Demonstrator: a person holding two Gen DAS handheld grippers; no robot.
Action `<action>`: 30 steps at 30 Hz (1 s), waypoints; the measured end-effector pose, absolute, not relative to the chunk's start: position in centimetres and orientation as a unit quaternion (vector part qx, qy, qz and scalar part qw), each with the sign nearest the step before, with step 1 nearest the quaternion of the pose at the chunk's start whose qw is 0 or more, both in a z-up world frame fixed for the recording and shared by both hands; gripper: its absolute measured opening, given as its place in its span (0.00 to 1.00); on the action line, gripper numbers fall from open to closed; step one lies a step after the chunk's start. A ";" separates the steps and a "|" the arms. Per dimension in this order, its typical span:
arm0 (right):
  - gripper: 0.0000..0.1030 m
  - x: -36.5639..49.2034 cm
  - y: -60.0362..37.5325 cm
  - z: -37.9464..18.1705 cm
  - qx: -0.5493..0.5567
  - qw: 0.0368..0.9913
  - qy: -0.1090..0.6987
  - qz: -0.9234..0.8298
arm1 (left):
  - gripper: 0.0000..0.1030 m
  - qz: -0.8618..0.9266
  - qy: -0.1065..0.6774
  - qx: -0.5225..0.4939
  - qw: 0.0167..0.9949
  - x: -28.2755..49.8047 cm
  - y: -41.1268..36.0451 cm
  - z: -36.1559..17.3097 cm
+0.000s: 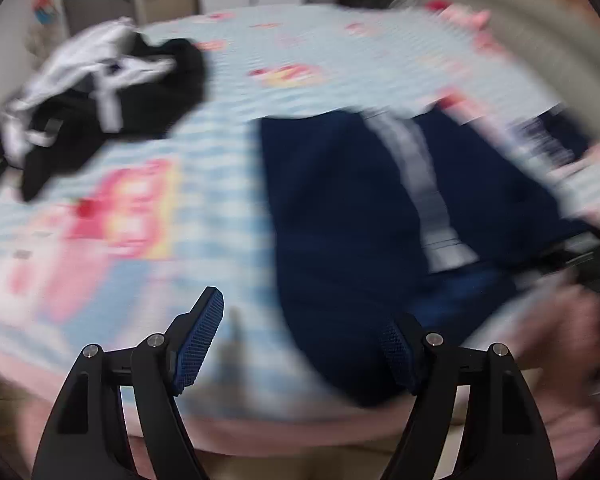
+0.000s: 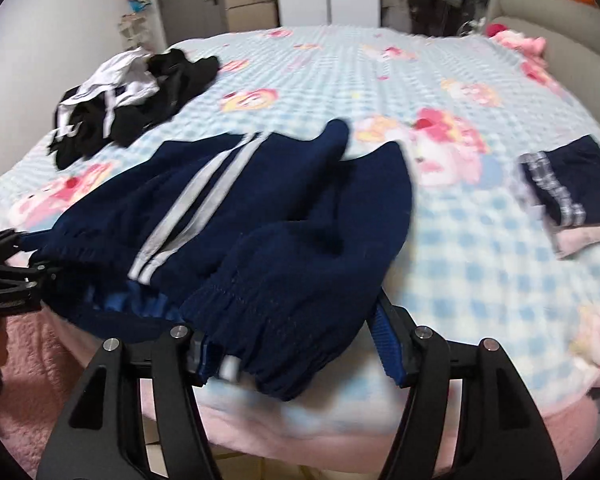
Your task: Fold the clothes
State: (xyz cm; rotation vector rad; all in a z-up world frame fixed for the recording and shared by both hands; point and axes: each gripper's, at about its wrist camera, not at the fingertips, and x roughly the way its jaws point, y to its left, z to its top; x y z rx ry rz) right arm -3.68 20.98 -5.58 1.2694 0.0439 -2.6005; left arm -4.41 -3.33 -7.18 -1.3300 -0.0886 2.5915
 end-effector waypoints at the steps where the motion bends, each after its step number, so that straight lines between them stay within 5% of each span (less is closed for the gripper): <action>1: 0.62 -3.8 21.0 -6.3 0.447 0.127 0.007 -0.885 | 0.75 0.886 -0.061 -0.436 0.143 -4.2 -3.3 -6.5; 7: 0.61 -4.1 21.8 -9.2 0.484 0.127 -0.024 -0.866 | 0.75 0.890 -0.134 -0.352 0.257 -3.3 -2.8 -3.7; 16: 0.76 -4.3 21.3 -10.5 0.505 0.116 -0.018 -0.855 | 0.75 0.880 0.004 -0.430 0.202 -5.1 2.5 -8.5; 22: 0.91 -3.8 22.5 -11.3 0.486 0.160 -0.050 -0.857 | 0.82 0.859 -0.023 -0.479 0.179 -6.7 2.3 -10.9; 30: 0.96 -3.7 21.7 -10.5 0.481 0.155 -0.081 -0.859 | 0.87 0.840 -0.032 -0.509 0.184 -7.5 2.4 -11.4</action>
